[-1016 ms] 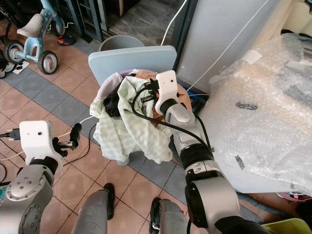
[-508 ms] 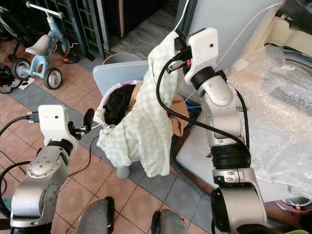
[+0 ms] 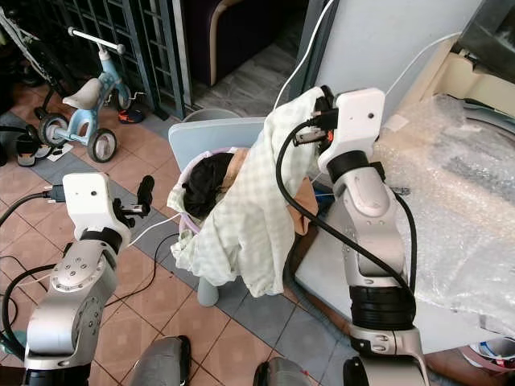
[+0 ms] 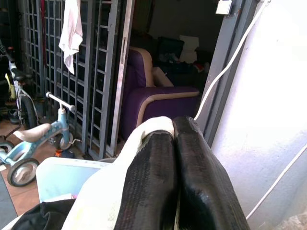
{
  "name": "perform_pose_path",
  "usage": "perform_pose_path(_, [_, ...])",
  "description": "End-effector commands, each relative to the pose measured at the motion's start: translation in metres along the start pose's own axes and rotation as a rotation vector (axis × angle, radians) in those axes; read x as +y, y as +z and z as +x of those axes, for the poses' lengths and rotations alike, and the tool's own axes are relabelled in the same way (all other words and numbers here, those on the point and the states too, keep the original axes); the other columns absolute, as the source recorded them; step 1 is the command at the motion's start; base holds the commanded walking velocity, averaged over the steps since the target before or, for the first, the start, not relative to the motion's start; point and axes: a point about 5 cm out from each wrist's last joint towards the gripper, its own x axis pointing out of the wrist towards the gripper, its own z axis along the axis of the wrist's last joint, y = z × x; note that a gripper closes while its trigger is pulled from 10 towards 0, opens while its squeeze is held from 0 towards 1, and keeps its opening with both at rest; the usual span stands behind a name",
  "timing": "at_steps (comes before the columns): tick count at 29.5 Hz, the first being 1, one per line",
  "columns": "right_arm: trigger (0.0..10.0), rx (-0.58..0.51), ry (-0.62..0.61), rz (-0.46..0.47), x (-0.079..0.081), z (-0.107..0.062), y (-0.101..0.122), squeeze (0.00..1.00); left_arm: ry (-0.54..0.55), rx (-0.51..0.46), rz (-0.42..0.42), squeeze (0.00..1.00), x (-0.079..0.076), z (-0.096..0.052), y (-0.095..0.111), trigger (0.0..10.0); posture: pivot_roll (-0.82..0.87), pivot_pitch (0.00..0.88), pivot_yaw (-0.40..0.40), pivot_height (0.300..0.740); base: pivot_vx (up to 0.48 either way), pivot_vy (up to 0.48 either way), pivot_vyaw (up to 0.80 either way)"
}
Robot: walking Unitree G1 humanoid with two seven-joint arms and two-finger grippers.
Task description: Clothes washing
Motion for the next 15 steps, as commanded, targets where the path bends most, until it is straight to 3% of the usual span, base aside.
perform_pose_path(1, [9.8, -0.047, -0.012, -0.019, 0.000, 0.003, 0.015, 0.00, -0.026, -0.021, 0.000, 0.00, -0.004, 0.003, 0.003, 10.0, 0.04, 0.026, -0.030, 0.740, 0.304, 0.000, 0.00])
perform_pose_path(8, [10.0, -0.050, -0.055, -0.021, -0.012, 0.017, 0.025, 0.00, -0.047, -0.034, 0.004, 0.00, -0.006, 0.005, 0.003, 10.0, 0.04, 0.013, -0.025, 0.740, 0.348, 0.000, 0.00])
perform_pose_path(15, [10.0, -0.063, -0.104, -0.027, -0.025, 0.023, 0.031, 0.00, -0.050, -0.047, -0.002, 0.00, -0.007, 0.006, 0.004, 10.0, 0.04, 0.009, -0.028, 0.740, 0.385, 0.000, -0.79])
